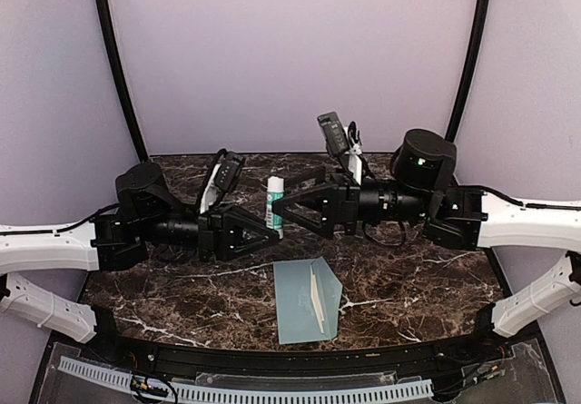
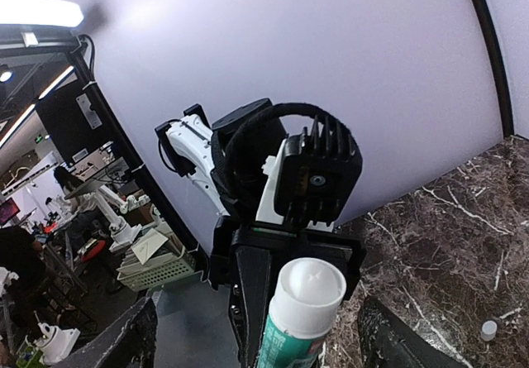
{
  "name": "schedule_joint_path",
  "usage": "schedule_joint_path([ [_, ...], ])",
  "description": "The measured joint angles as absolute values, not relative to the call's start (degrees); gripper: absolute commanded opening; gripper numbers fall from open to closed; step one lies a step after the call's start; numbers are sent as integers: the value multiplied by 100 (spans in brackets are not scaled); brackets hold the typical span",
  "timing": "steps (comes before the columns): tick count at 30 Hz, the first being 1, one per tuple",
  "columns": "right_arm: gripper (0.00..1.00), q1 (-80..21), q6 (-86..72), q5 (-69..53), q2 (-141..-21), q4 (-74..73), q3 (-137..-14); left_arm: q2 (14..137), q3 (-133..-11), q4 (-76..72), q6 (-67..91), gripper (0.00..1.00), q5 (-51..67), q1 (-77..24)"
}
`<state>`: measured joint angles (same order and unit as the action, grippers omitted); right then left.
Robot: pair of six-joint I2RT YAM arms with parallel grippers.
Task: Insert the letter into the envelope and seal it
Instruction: Unscrew the solid glue.
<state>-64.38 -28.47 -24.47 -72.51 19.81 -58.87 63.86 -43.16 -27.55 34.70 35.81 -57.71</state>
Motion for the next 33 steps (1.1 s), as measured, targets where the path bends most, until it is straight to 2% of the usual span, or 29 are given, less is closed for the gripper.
schedule_joint_path([
  [3,61,-6442,-2891,-2840,-7516,2088,-5944,6514,-4368,-2788,3470,0,3798,-5774],
  [9,45,-6473,-2941,-3205,-7699,2121,-5972,6569,-4379,-2934,3472,0,3968,-5778],
  [14,20,-6473,-2952,-3190,-7682,2198,-5968,6569,-4381,-3026,3470,0,4010,-5791],
  [17,10,-6473,-3037,-3109,-7658,2231,-5940,6569,-4383,-3052,3446,0,4010,-5808],
  [22,4,-6473,-3046,-2943,-7559,2305,-5833,6569,-4403,-3022,3356,0,3881,-5813],
  [33,1,-6724,-2687,-1509,-7725,1577,-6152,6215,-4423,-2014,2670,0,2412,-5885],
])
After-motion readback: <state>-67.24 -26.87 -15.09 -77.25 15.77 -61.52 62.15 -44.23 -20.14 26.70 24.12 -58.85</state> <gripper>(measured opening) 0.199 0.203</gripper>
